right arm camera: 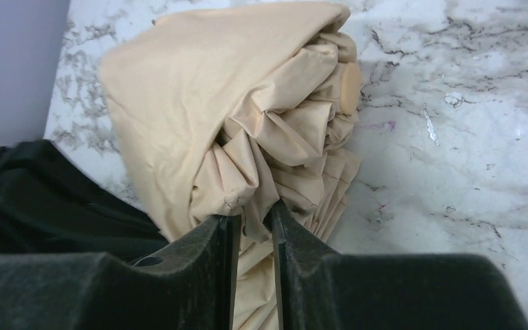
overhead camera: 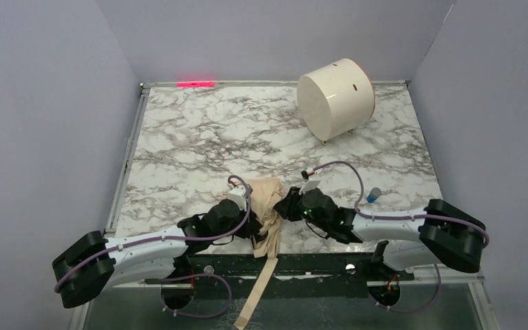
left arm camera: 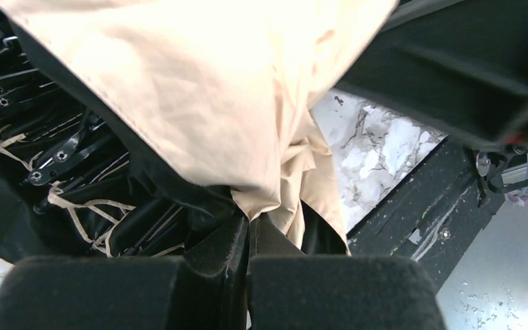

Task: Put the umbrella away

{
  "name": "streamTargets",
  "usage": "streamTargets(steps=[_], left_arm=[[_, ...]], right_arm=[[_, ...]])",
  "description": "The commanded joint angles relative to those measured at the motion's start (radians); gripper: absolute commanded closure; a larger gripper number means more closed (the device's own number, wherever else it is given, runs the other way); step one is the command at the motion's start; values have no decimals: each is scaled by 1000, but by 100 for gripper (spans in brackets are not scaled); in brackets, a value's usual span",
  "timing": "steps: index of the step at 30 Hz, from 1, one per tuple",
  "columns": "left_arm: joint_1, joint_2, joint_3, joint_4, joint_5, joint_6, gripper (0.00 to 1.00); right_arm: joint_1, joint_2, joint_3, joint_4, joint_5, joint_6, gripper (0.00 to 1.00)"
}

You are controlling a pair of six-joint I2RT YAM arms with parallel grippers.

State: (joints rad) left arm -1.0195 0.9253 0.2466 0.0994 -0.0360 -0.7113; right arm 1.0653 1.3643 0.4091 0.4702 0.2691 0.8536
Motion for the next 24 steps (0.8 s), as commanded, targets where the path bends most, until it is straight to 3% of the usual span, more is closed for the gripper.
streamTargets(steps=[1,5,11,16,20,24], left_arm=[[-11,51,-90,149,18,-55,100],[-13,78,-121,183,17,-66,100],[-13,111,-112,192,11,-42,100],[-14,156,-90,206,21,-22,100],[-14,176,-79,206,25,-14,100],[-14,174,-79,206,15,-14,100]], right_arm=[[-1,-148,-25,-83,7,-67,73],[-1,-219,-32,-46,-97,-147,77],[-1,-109,30,73,-251,-181,78],[-1,27,76,217,-308,-152,78],[-1,66,113,226,-350,-150,78],[-1,39,105,172,-280,-147,75]])
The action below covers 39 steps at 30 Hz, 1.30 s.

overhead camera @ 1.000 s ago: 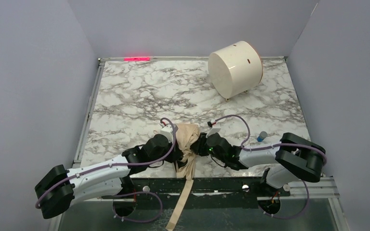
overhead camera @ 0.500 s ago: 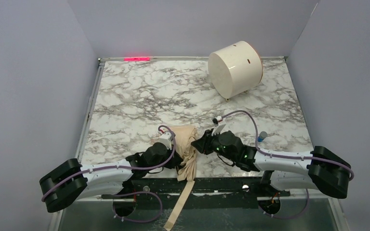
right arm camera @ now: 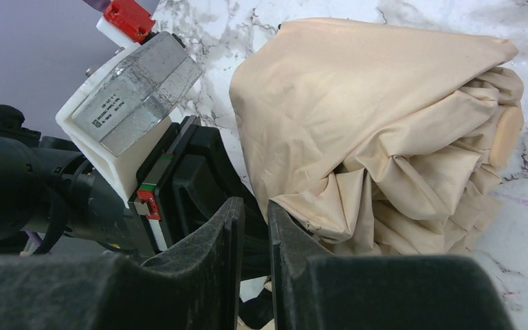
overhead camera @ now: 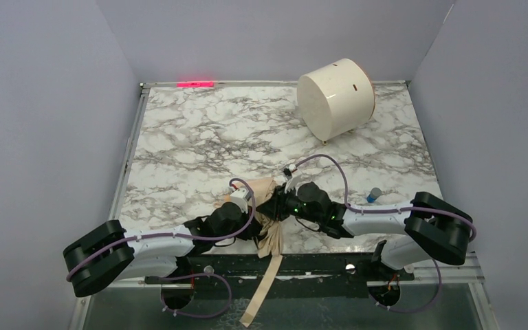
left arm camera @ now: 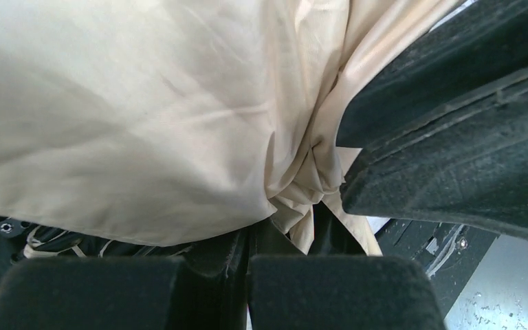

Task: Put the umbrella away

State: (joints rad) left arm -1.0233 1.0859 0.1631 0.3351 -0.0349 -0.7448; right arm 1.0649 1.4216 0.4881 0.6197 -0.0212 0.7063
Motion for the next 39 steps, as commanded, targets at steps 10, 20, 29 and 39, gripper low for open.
streamTargets(steps=[10,20,29,39], left_arm=[[-11,25,4,-31,7,16,100],[-11,24,9,-31,4,20,100],[-11,5,3,-34,12,24,100],[-11,-55,6,-78,8,22,100]], right_arm=[[0,-190,37,-86,114,-39,84],[0,-67,80,-75,63,-18,88],[0,75,62,-11,74,14,90],[0,204,16,-183,284,76,91]])
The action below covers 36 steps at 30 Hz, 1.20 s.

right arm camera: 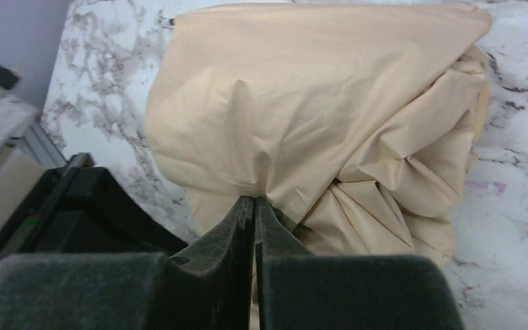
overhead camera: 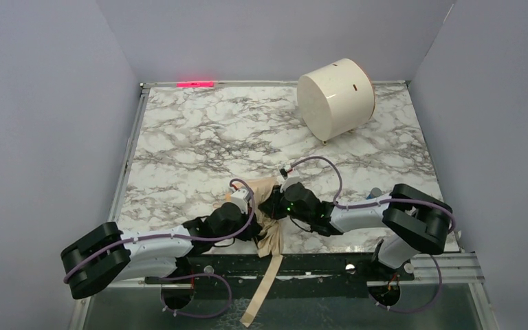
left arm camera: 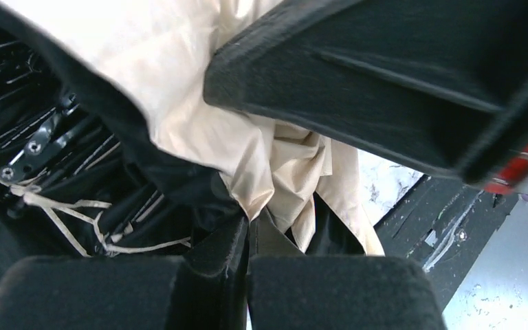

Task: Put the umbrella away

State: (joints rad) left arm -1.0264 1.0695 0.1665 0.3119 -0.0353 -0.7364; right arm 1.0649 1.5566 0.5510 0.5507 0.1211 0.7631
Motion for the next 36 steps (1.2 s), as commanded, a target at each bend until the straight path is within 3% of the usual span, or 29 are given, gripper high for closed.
streamTargets(steps=[1,10,11,12,16,23,31,36], left_arm=[[-8,-54,8,-69,11,15,96],[-5,-347,203,-454,-102,62,44],[-1,-370,243,-496,-127,77,40],[40,-363,404,-612,-170,168,29],[136,-219,588,-721,-156,302,26],[367,-44,716,-739,115,551,21],[431,123,758,-748,377,803,18],[431,222,790,-760,439,880,17]], right_arm=[[0,95,-49,-116,153,14,91],[0,172,-98,-88,168,33,91],[0,174,-107,-73,163,32,91],[0,183,-144,15,125,16,91],[0,190,-166,60,98,7,91],[0,185,-178,77,87,-4,91],[0,177,-186,96,64,-19,91],[0,178,-186,100,54,-24,90]])
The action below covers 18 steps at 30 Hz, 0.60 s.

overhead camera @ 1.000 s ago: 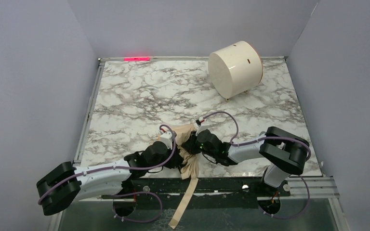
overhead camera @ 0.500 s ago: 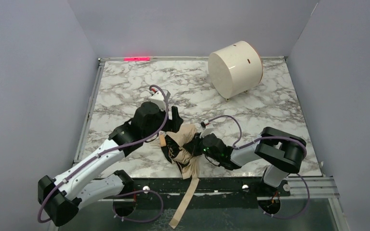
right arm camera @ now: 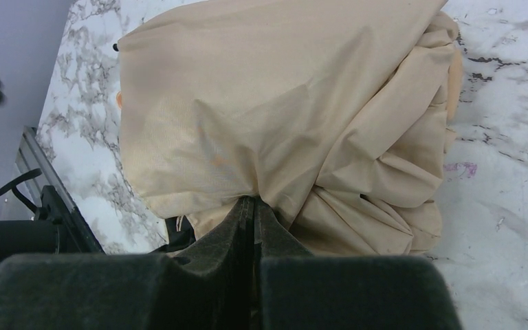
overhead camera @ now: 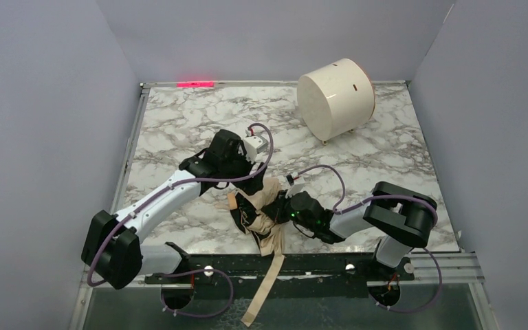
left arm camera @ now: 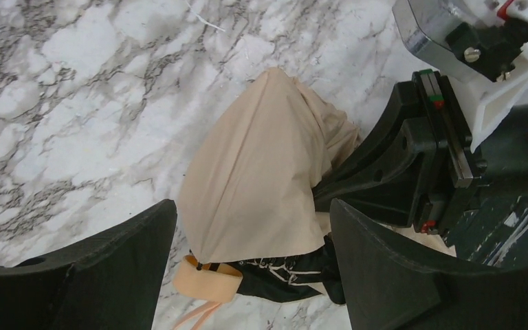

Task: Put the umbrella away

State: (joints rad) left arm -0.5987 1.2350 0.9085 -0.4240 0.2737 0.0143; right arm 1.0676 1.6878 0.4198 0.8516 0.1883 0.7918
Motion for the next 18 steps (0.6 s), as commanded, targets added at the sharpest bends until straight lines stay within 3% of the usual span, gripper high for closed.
streamTargets(steps=[1,5,11,18], left_arm=[[4,74,49,-32,136,144,17],[4,147,52,-45,185,174,17],[4,229,47,-47,150,207,16],[0,305,19,-52,243,205,16]], right_arm=[[-3,46,-55,-201,-14,-52,90],[-3,37,-56,-200,-21,-52,90],[-3,22,-64,-197,-37,-48,90],[-3,1,-71,-195,-35,-43,90]])
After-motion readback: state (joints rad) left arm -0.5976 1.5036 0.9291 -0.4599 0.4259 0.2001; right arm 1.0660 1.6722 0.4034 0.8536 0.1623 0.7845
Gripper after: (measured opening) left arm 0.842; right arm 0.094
